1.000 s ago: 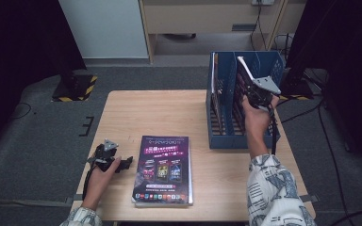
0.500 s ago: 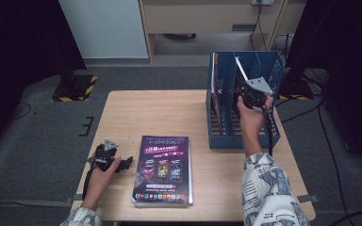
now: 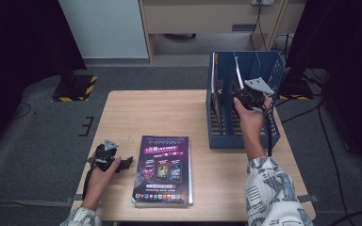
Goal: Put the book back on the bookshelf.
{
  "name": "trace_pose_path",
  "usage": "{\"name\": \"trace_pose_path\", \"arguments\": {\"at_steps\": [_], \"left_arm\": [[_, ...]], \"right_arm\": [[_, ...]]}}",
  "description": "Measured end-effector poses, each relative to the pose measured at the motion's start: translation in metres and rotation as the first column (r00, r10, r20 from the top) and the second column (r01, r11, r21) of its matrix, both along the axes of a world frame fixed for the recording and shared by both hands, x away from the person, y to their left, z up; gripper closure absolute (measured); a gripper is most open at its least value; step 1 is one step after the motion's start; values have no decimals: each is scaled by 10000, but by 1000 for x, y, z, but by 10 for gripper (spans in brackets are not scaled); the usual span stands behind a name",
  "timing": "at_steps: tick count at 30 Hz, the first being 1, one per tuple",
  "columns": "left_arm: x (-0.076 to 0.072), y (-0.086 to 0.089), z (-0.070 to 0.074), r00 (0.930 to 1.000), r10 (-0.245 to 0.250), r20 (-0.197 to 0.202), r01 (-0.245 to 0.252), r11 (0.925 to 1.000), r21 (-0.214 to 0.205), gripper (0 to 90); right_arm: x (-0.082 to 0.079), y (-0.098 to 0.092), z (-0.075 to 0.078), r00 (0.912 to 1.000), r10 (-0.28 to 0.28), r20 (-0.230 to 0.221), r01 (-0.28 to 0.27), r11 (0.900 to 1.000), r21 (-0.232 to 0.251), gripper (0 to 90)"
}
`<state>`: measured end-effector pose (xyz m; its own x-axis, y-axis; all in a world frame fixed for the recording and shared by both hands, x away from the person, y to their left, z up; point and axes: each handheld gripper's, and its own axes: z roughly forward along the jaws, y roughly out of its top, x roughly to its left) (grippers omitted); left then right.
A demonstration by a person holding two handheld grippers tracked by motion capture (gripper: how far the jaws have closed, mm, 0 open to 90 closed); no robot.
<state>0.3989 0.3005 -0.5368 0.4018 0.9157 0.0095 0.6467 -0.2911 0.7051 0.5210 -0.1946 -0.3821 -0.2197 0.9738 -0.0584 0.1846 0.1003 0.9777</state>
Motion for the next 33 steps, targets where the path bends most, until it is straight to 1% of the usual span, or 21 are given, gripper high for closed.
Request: {"name": "trace_pose_path", "arguments": {"at_steps": [3,6,11,14,18,22,24,26,29,32,33], "left_arm": [[0,0,0,10000,-1,2,1,10000,4,24],[0,0,0,10000,-32,-6,32,10000,22,24],[0,0,0,10000,-29,-12,29,10000,15,23],[0,0,0,10000,-25,-16,25,10000,17,23],[0,0,0,10000,-21,-21,21,10000,9,22],[-1,0,0,10000,-28,-32,28,10000,-1,20],[-1,-1,0,10000,33,-78,-33,10000,-22,16],[-2,-1,0,9999,53,-93,-53,10000,-19,16],[-2,-1,0,10000,47,-68,-47,10000,-53,15],[-2,-1,0,10000,38,-69,-38,10000,-51,15],[-2,-1,0,10000,32,-71,-33,10000,-52,15]], "right_arm": [[-5,1,2,10000,13,61,-13,10000,-83,456],[-10,0,3,9998,25,176,-27,10000,73,389],[-18,-1,4,9996,232,143,-236,9993,279,319],[-25,-1,4,9992,399,77,-400,9989,231,284],[-35,-2,0,9982,606,-4,-605,9976,323,247],[-46,-4,-5,9969,786,-91,-783,9964,318,229],[-52,-5,-10,9958,898,-168,-892,9953,377,219],[-58,-6,-14,9959,902,-66,-899,9951,404,217],[-69,-7,-20,9960,892,-38,-890,9950,453,216],[-81,-5,-28,9943,1067,-30,-1064,9929,533,212],[-85,-4,-31,9930,1178,-119,-1171,9918,504,208]]}}
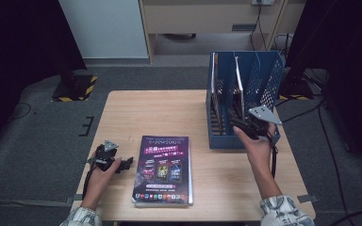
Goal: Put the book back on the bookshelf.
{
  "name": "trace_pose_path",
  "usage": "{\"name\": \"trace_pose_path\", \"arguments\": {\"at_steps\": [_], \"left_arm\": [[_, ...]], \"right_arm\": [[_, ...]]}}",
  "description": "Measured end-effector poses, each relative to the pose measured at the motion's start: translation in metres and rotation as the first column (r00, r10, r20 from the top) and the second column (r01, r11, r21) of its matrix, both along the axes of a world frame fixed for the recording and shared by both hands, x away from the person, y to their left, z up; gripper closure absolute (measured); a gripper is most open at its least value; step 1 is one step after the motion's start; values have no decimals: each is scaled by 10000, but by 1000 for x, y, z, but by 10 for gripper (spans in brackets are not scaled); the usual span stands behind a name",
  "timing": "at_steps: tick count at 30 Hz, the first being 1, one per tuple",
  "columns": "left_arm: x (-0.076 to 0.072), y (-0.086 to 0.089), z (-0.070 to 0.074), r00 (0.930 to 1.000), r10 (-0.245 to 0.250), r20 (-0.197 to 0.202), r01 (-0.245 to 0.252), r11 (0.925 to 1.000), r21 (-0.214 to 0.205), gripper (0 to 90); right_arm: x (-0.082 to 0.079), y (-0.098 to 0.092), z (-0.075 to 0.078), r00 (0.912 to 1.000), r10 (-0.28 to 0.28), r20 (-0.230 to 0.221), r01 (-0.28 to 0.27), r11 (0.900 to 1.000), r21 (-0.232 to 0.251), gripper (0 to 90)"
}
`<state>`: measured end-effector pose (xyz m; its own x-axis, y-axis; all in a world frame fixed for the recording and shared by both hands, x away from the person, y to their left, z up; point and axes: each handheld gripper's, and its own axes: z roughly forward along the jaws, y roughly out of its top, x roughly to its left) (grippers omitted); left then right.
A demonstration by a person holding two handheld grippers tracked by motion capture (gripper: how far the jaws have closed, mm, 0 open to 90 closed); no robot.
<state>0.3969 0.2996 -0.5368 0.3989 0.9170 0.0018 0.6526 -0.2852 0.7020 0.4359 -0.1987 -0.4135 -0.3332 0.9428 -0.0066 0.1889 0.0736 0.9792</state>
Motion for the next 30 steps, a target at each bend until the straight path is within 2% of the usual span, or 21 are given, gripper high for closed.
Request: {"name": "trace_pose_path", "arguments": {"at_steps": [8,14,16,21,24,30], "left_arm": [[0,0,0,10000,-40,2,40,10000,-7,16],[0,1,1,9998,-176,-92,176,9998,17,23],[0,2,2,9998,-153,-97,153,9999,-14,37],[-1,4,7,9999,-59,122,61,9998,-166,80],[-2,2,11,9997,-201,138,204,9996,-219,92],[-7,-7,20,9976,-503,480,521,9980,-366,116]], "right_arm": [[-26,10,-16,9976,604,-332,-595,9979,265,187],[-43,24,-32,9905,1157,-745,-1155,9933,77,176],[-48,28,-35,9863,1356,-936,-1365,9906,-36,178],[-50,38,-38,9777,1815,-1054,-1802,9834,213,169],[-52,45,-41,9673,2256,-1157,-2250,9742,184,150],[-56,56,-45,9539,2681,-1350,-2706,9627,1,216]]}}
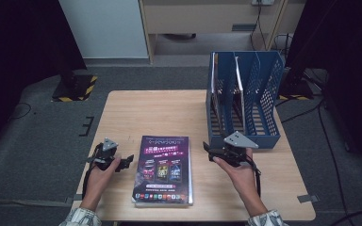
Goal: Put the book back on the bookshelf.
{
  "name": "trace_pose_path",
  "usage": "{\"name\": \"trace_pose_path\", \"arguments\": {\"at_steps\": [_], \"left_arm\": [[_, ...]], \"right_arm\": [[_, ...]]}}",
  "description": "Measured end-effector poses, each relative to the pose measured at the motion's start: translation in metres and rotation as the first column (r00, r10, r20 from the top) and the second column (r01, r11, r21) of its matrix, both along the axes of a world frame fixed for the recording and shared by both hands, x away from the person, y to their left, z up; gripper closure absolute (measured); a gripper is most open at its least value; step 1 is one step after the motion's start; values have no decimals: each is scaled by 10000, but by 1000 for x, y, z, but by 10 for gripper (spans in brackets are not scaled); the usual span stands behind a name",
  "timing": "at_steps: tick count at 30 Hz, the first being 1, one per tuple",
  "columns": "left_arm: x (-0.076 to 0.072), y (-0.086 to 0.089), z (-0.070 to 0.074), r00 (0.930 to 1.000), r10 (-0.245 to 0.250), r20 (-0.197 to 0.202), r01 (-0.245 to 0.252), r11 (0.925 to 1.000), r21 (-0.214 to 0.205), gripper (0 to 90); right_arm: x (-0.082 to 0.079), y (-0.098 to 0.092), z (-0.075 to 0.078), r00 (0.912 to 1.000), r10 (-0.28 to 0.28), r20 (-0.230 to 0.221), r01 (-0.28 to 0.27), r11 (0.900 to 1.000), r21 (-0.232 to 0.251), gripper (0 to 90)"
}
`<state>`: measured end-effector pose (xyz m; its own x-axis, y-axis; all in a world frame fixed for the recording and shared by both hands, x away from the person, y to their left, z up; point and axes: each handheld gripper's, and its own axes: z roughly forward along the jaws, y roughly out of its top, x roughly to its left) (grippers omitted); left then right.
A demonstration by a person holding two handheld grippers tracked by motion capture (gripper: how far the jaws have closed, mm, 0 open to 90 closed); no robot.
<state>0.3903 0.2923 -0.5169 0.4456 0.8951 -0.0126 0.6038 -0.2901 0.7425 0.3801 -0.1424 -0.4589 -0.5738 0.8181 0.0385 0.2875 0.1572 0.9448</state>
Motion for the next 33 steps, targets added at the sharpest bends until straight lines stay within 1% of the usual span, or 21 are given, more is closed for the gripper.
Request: {"name": "trace_pose_path", "arguments": {"at_steps": [1,2,5,10,13,14,18,19,21,22,24,26,28,29,32,33], "left_arm": [[-1,-1,1,10000,-4,11,4,10000,-34,124],[-1,-3,2,10000,-50,77,51,10000,-82,127],[-4,-7,6,9995,-240,193,243,9996,-149,129],[-9,-17,11,9976,-605,322,613,9978,-245,159],[-11,-22,13,9960,-803,404,816,9961,-328,203],[-12,-25,14,9949,-916,419,932,9950,-368,220],[-15,-35,16,9914,-1240,421,1255,9915,-351,309],[-16,-37,16,9905,-1314,415,1331,9902,-414,349],[-16,-41,17,9881,-1481,424,1499,9879,-408,395],[-17,-42,17,9872,-1537,415,1554,9870,-414,414],[-16,-44,16,9864,-1600,370,1612,9864,-330,444],[-16,-45,15,9864,-1624,264,1632,9861,-310,476],[-15,-45,13,9871,-1594,164,1598,9867,-286,492],[-14,-44,12,9886,-1502,108,1503,9885,-171,493],[-13,-42,9,9904,-1379,44,1380,9902,-234,481],[-11,-39,6,9918,-1277,-54,1270,9895,-692,459]], "right_arm": [[-1,3,-2,9999,114,-56,-115,9998,-130,246],[-1,3,-2,9999,151,-61,-152,9997,-201,257],[-3,10,-5,9992,348,-187,-354,9988,-334,311],[-6,22,-9,9963,806,-301,-823,9947,-611,359],[-9,30,-14,9933,1092,-371,-1118,9909,-751,416],[-9,32,-15,9914,1218,-469,-1253,9889,-795,430],[-11,42,-20,9846,1646,-593,-1703,9791,-1108,519],[-13,45,-21,9829,1743,-596,-1804,9766,-1176,553],[-14,49,-24,9788,1937,-669,-2013,9700,-1361,582],[-15,51,-24,9771,2006,-710,-2087,9682,-1376,587],[-14,53,-26,9748,2091,-779,-2187,9646,-1476,585],[-14,55,-28,9737,2093,-896,-2208,9643,-1465,568],[-13,56,-30,9730,2059,-1047,-2195,9652,-1419,513],[-13,56,-30,9734,2025,-1068,-2165,9660,-1414,499],[-12,55,-31,9746,1902,-1185,-2055,9694,-1345,420],[-12,54,-31,9759,1805,-1228,-1970,9705,-1390,391]]}}
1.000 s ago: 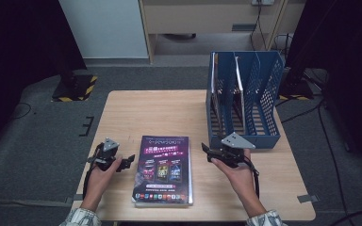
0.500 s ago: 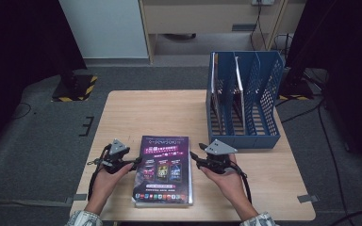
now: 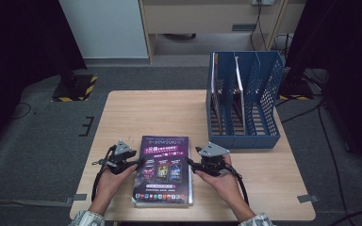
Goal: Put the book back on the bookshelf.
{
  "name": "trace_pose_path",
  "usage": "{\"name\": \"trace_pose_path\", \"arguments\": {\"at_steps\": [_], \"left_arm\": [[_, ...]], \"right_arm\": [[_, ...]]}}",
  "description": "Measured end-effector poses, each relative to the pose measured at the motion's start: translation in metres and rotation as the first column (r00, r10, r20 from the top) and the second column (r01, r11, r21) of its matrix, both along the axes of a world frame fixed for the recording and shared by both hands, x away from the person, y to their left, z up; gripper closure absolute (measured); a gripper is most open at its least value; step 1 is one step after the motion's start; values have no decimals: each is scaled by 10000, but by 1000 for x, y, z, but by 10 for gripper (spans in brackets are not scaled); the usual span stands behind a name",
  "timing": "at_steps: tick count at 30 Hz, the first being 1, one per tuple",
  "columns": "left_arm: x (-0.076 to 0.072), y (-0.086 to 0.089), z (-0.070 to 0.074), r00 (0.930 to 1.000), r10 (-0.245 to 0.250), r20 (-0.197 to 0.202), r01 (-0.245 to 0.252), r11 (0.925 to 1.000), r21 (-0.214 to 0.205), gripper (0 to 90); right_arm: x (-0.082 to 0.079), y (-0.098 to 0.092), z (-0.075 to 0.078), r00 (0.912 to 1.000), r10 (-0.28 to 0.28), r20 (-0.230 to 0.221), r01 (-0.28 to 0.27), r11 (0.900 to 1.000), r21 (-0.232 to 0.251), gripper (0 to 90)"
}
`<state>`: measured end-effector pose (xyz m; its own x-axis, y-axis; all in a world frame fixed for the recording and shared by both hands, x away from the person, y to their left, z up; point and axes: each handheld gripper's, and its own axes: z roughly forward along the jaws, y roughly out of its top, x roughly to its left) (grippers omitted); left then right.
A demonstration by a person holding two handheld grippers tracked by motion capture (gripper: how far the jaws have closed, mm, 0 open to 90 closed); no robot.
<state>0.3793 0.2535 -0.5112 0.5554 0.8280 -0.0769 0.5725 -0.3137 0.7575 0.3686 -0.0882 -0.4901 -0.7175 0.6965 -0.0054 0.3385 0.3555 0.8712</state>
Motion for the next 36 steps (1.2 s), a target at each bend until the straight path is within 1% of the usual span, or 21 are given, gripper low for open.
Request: {"name": "trace_pose_path", "arguments": {"at_steps": [1,3,4,5,7,8,14,16,18,19,20,21,23,25,27,28,30,32,34,36], "left_arm": [[1,1,-1,10000,-1,-87,-1,9997,-242,458],[2,3,-3,9997,-87,-236,75,9985,-534,458],[3,2,-4,9994,-173,-311,153,9978,-651,460],[3,2,-5,9990,-246,-364,219,9970,-738,469],[3,0,-4,9985,-394,-371,365,9964,-760,494],[3,-1,-4,9986,-389,-366,361,9966,-742,508],[1,-4,-3,9987,-479,-172,469,9975,-532,517],[1,-7,-2,9982,-576,-138,568,9970,-531,516],[1,-10,-2,9973,-726,-118,720,9963,-480,517],[1,-10,-2,9973,-726,-118,720,9963,-480,517],[0,-14,-1,9969,-789,-65,786,9959,-444,515],[0,-15,-1,9967,-812,-49,809,9959,-410,510],[0,-19,-3,9960,-890,-37,889,9958,-199,502],[0,-21,-3,9954,-956,10,956,9953,-174,485],[-1,-23,-3,9951,-990,72,990,9951,-45,474],[-1,-24,-3,9950,-999,86,999,9950,-19,472],[-1,-25,-3,9948,-1013,73,1013,9948,-57,468],[-1,-25,-4,9944,-1050,76,1050,9944,-70,467],[-1,-26,-4,9940,-1088,95,1088,9940,-76,467],[-1,-26,-4,9939,-1098,125,1099,9939,-61,466]], "right_arm": [[0,0,0,10000,-43,-27,43,10000,19,382],[1,-1,-1,9999,-129,-106,130,9998,123,364],[2,-1,-1,9998,-123,-142,124,9999,95,357],[2,-2,-2,9998,-108,-177,109,9999,74,353],[3,-2,-3,9995,-146,-267,147,9999,61,346],[3,-2,-4,9994,-167,-317,169,9998,39,342],[6,-2,-7,9980,-218,-588,214,9997,-71,326],[6,-3,-9,9970,-200,-753,194,9998,-87,314],[7,-3,-10,9954,-170,-941,165,9998,-56,303],[8,-3,-11,9954,-146,-952,143,9999,-40,297],[9,-3,-12,9951,-136,-977,134,9999,-20,288],[9,-3,-12,9939,-123,-1098,127,9999,23,275],[9,-2,-14,9920,-19,-1262,27,10000,60,258],[11,-2,-18,9870,114,-1601,-104,9999,72,232],[13,-1,-22,9836,90,-1801,-90,10000,5,216],[14,-1,-24,9797,57,-2004,-49,10000,45,203],[16,-1,-27,9743,74,-2250,-34,9998,182,187],[18,-1,-30,9658,133,-2590,-76,9997,231,180],[20,-1,-33,9650,165,-2618,-115,9997,205,175],[21,0,-36,9577,172,-2872,-112,9997,224,175]]}}
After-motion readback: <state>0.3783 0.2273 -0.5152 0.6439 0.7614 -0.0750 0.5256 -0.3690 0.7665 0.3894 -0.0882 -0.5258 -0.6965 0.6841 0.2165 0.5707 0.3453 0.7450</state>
